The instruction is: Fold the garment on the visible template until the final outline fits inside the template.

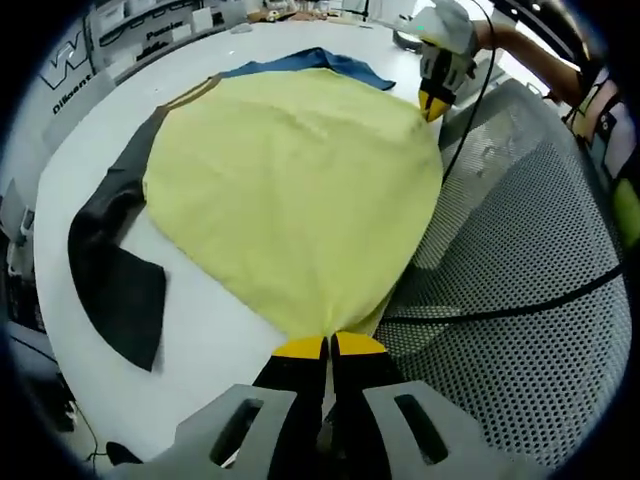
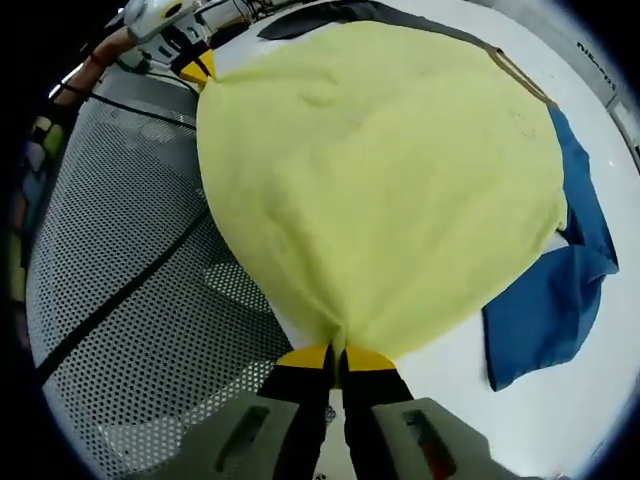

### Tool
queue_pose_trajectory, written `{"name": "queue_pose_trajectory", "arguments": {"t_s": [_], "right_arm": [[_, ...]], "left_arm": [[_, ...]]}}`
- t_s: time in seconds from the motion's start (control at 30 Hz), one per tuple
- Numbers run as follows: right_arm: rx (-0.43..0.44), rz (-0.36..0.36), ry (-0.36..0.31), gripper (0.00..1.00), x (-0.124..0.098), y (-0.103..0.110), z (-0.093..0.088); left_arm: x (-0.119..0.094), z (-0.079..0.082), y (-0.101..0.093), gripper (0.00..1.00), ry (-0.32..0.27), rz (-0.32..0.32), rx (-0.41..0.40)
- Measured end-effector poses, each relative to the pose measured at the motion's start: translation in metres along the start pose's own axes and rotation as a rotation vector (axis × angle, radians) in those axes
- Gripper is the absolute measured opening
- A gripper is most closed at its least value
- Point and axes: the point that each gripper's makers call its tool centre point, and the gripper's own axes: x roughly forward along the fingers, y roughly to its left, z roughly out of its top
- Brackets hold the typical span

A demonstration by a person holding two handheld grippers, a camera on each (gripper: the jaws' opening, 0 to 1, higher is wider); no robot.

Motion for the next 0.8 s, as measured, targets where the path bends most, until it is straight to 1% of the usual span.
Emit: {"name": "queue_pose_trajectory", "arguments": {"t_s": [0.1,0.2,0.3,0.4,0.43,0.47,0.67,0.77,0.8], "right_arm": [[-0.018,0.001,0.018,0.0,0.0,0.001,-0.003],[-0.02,0.002,0.025,0.0,0.0,0.002,-0.005],[-0.052,0.002,0.036,0.0,0.0,0.003,-0.007],[-0.04,0.009,0.031,0.0,-0.001,0.002,-0.009],[-0.043,0.013,0.035,0.01,-0.001,0.003,-0.011],[-0.067,0.022,0.041,0.02,-0.002,0.004,-0.014],[-0.061,0.034,0.025,0.07,-0.003,0.006,-0.017],[-0.069,0.042,0.023,0.14,-0.007,0.008,-0.021],[-0.053,0.037,0.015,0.16,-0.008,0.007,-0.02]], "left_arm": [[0.001,-0.003,0.001,0.0,0.017,0.002,0.012],[0.005,-0.005,-0.002,0.0,0.029,-0.008,0.004],[0.007,-0.005,-0.005,0.0,0.037,-0.018,0.016],[0.009,-0.007,-0.004,0.0,0.044,-0.019,0.016],[0.009,-0.007,-0.003,0.0,0.045,-0.019,0.016],[0.009,-0.007,-0.003,0.0,0.045,-0.02,0.022],[0.011,-0.007,-0.004,0.0,0.043,-0.027,0.02],[0.011,-0.008,-0.004,0.0,0.039,-0.028,-0.001],[0.011,-0.007,-0.003,0.0,0.037,-0.026,-0.004]]}}
